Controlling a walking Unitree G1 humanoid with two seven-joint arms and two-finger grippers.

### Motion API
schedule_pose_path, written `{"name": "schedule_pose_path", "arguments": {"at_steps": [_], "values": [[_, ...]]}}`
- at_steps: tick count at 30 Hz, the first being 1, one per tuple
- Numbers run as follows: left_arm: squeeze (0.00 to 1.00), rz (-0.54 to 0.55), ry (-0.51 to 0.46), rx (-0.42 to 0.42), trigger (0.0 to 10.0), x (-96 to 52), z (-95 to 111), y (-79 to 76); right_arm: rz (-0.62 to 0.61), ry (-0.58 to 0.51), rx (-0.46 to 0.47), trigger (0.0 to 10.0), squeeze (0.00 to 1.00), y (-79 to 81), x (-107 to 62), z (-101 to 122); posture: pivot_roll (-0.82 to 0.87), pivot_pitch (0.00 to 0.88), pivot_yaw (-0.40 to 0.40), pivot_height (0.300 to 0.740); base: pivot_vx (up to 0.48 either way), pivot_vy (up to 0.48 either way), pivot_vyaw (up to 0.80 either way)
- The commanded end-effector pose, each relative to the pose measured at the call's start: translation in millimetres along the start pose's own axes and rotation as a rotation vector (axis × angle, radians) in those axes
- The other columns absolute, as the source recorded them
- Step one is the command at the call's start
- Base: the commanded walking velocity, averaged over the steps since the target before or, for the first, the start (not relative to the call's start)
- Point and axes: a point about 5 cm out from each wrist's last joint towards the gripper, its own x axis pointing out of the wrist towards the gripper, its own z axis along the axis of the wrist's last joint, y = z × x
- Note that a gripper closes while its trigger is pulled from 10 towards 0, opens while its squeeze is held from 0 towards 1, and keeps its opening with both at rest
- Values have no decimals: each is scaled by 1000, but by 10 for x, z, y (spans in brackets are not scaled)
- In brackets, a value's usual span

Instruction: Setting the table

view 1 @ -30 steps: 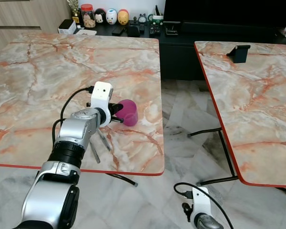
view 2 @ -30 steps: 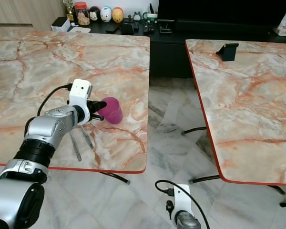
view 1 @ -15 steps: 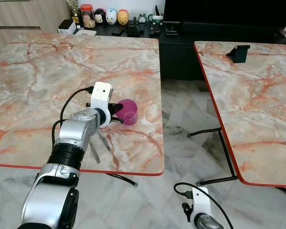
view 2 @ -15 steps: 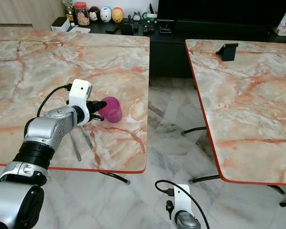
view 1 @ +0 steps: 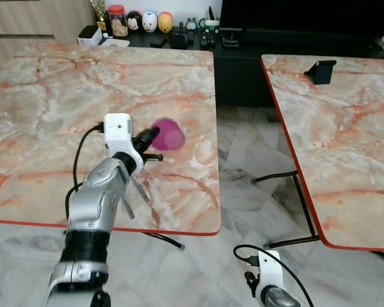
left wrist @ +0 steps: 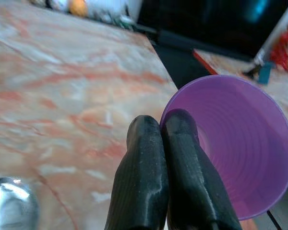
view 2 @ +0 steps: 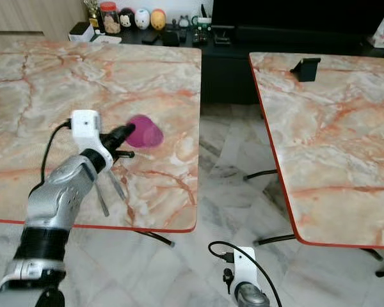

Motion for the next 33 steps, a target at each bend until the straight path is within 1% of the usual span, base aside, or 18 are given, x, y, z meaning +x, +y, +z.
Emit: {"name": "schedule_pose_path", "arguments": {"at_steps": [1,2,4,5,6,7,9,17,24,33], "values": [[0,59,-43,45,10000,-91,13,50,-7,-3,2,10000,0,-19,-1,1,69,23,-49,740,0,0,0],[0,70,-54,70,10000,-135,-1,60,-8,-4,2,10000,0,-21,-1,2,68,21,-49,740,0,0,0],[0,98,-74,86,10000,-215,-18,86,-10,-5,2,10000,0,-24,-1,2,65,18,-49,740,0,0,0],[0,106,-79,85,10000,-232,-21,93,-11,-5,2,10000,0,-25,-1,2,65,18,-49,740,0,0,0],[0,147,-130,67,10000,-292,19,114,-12,-3,1,10000,0,-30,-1,0,65,14,-50,740,0,0,0],[0,147,-130,67,10000,-292,19,114,-12,-3,1,10000,0,-30,-1,0,65,14,-50,740,0,0,0],[0,175,-172,59,10000,-342,60,121,-12,-2,0,10000,0,-34,-2,-2,66,13,-51,740,0,0,0],[0,181,-247,89,10000,-307,163,74,-10,-2,6,10000,0,-32,-3,-9,58,1,-49,740,0,0,0],[0,189,-251,96,10000,-295,165,70,-11,-2,15,10000,0,-30,-4,-15,57,1,-49,740,0,-331,0],[0,193,-259,101,10000,-284,165,64,-11,0,10,10000,0,-32,-3,-12,56,14,-51,740,0,-428,0]]}}
